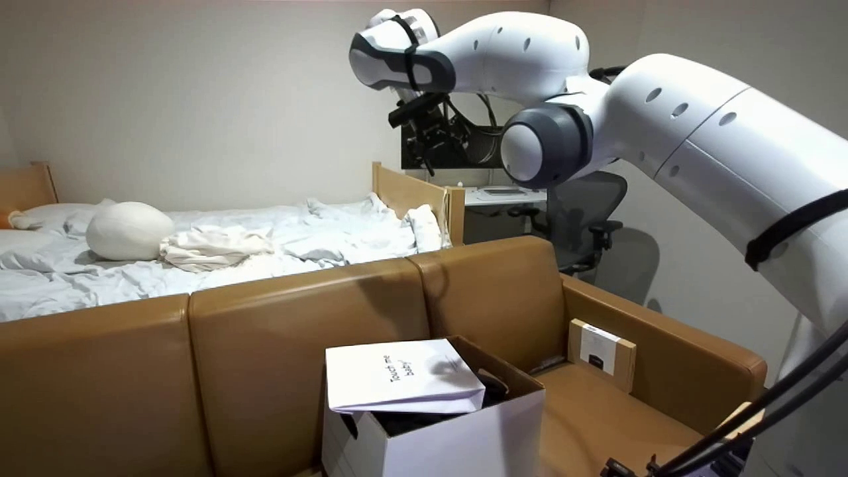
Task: Put the white paper bag in the box
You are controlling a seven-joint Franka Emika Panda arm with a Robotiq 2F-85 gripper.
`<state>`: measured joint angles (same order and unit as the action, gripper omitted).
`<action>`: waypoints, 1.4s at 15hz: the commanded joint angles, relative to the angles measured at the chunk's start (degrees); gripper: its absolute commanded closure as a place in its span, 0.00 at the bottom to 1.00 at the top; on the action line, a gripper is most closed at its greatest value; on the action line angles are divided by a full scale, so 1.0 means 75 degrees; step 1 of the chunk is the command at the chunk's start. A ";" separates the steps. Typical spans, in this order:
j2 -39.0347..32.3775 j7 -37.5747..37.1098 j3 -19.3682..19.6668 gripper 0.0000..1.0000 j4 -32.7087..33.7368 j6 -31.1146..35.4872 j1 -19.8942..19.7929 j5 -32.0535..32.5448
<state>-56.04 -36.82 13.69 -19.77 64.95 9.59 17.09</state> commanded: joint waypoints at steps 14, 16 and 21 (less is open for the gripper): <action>0.0426 0.8310 -0.0737 0.00 -0.0481 0.2282 -0.4674 -0.1023; 0.0395 0.8576 -0.0909 0.00 -0.0556 0.1825 -0.5407 -0.1467; -0.0266 0.7987 -0.0719 0.00 -0.0095 0.0674 -0.6987 -0.1643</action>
<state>-55.99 25.35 8.08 -21.60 71.87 -37.57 6.03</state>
